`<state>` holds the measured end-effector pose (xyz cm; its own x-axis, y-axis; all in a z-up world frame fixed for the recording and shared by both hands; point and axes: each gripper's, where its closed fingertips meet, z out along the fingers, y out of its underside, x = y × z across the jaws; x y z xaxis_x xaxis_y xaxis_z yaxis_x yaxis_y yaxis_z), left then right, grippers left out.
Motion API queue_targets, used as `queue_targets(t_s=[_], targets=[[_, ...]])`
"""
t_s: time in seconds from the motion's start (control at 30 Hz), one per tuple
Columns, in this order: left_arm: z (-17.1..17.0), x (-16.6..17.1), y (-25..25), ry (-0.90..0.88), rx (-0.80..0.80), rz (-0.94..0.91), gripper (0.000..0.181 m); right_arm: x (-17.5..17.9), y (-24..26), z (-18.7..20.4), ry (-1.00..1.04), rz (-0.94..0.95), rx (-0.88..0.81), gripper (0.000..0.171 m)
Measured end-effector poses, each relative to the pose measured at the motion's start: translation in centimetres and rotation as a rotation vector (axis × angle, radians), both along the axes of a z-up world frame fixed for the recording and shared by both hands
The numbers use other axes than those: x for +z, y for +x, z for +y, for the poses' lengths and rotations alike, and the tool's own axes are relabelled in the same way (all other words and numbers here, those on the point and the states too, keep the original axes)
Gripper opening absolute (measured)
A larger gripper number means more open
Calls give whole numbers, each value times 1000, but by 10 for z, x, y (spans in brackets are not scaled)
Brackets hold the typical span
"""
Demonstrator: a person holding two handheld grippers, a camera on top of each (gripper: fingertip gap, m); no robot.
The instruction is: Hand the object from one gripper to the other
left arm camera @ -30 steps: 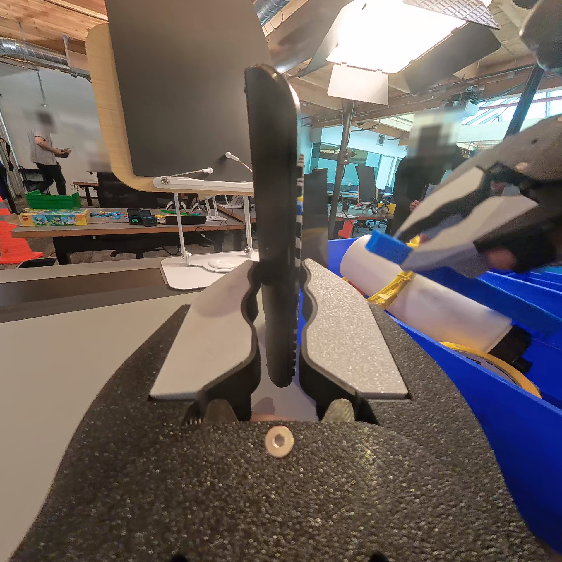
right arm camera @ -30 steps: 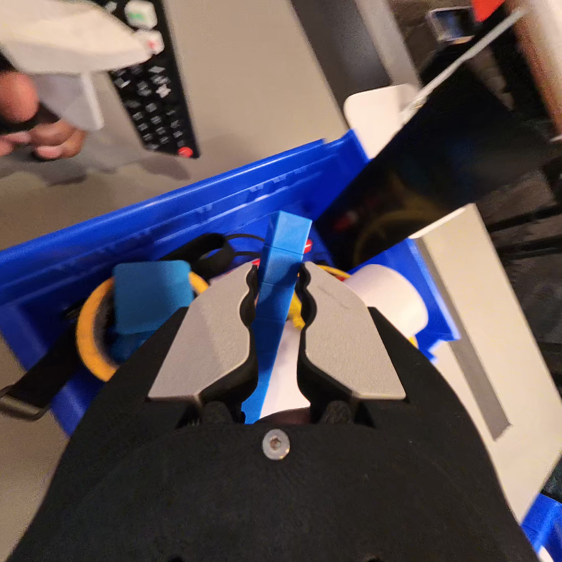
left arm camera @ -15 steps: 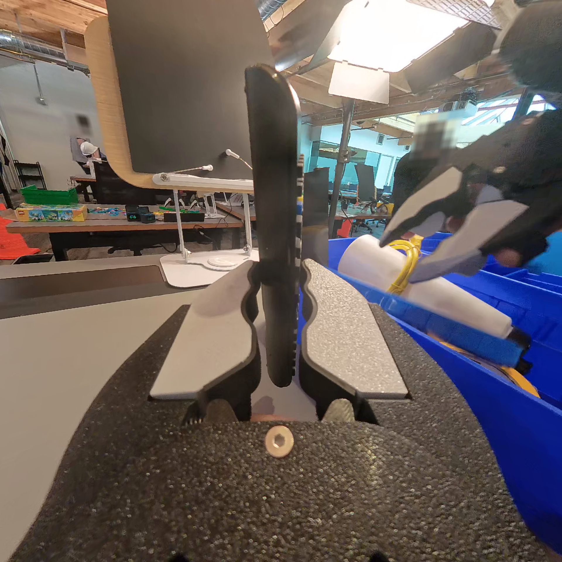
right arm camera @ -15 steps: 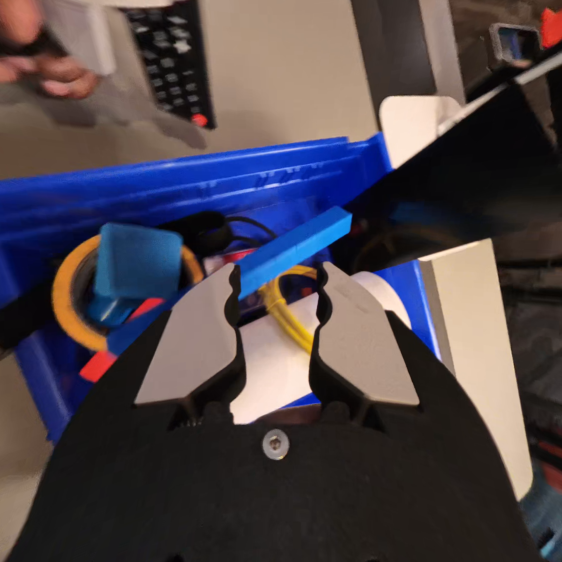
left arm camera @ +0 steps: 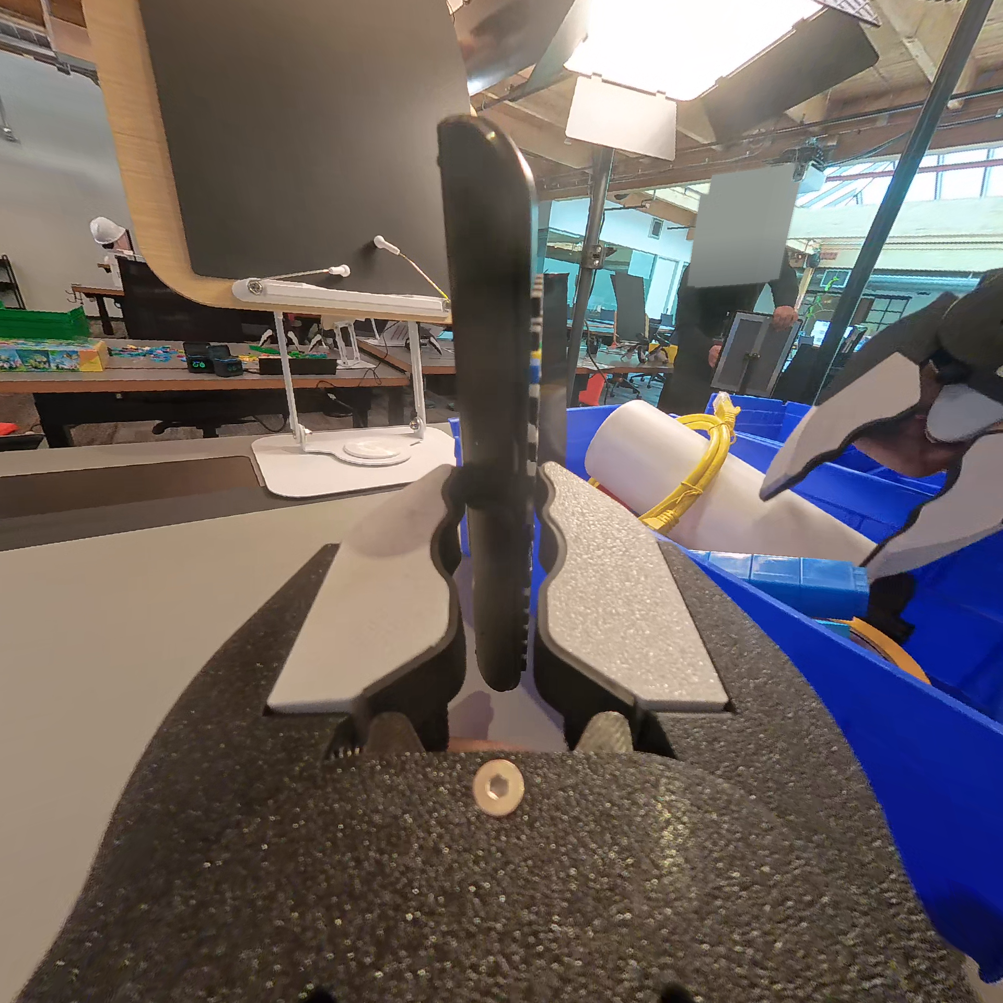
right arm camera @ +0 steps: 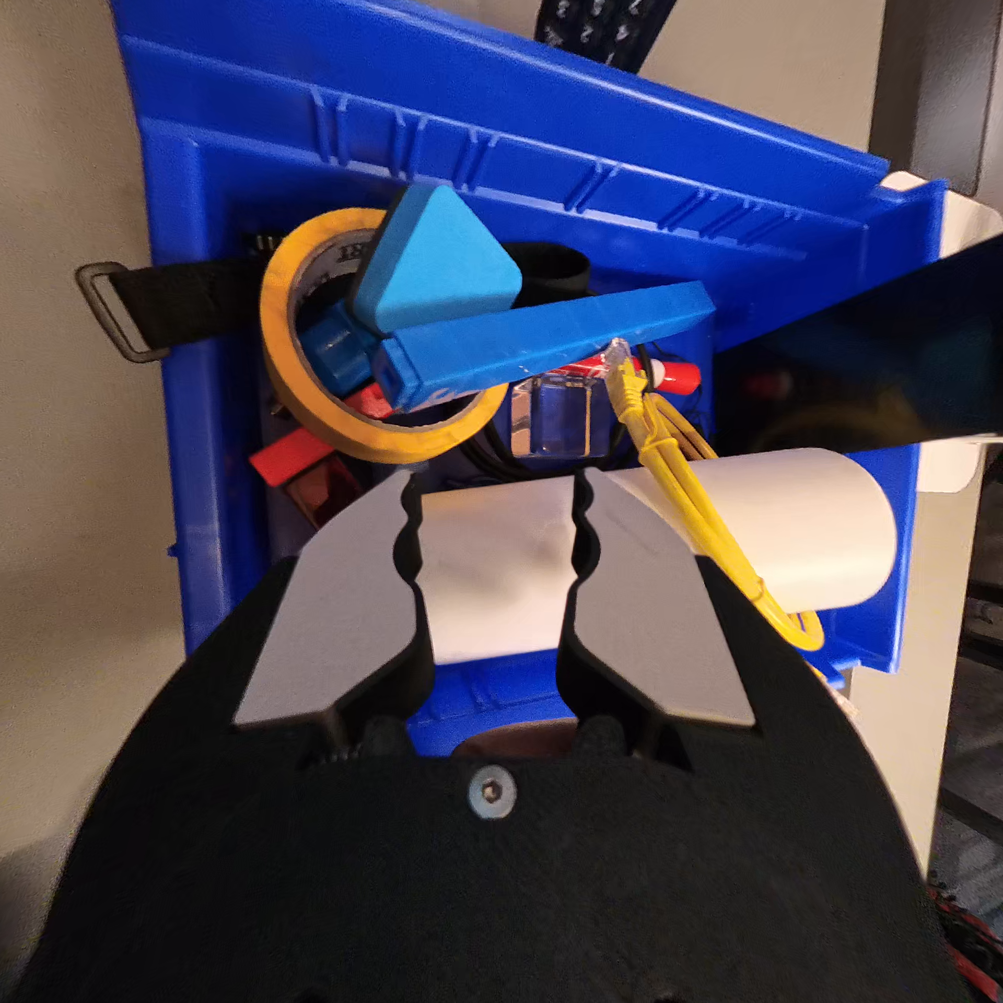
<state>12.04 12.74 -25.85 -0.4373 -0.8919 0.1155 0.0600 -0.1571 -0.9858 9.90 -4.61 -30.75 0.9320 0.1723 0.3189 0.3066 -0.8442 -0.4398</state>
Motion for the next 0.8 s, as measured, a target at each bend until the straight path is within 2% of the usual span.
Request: queue_targets(t_s=[0.27,0.5,0.67,0.8], targets=[[-10,9,-7,-37,-88,-2,26,23,36,-17,140,-29,-127,55],[-33,59,-31,-136,-339,-52,26,29,65,-21,296,51,-250,51],[-59,74,-30,-98,-445,22,26,33,70,-19,362,99,-254,48],[-86,60,-20,-27,-495,219,26,37,84,-24,413,61,-279,52]])
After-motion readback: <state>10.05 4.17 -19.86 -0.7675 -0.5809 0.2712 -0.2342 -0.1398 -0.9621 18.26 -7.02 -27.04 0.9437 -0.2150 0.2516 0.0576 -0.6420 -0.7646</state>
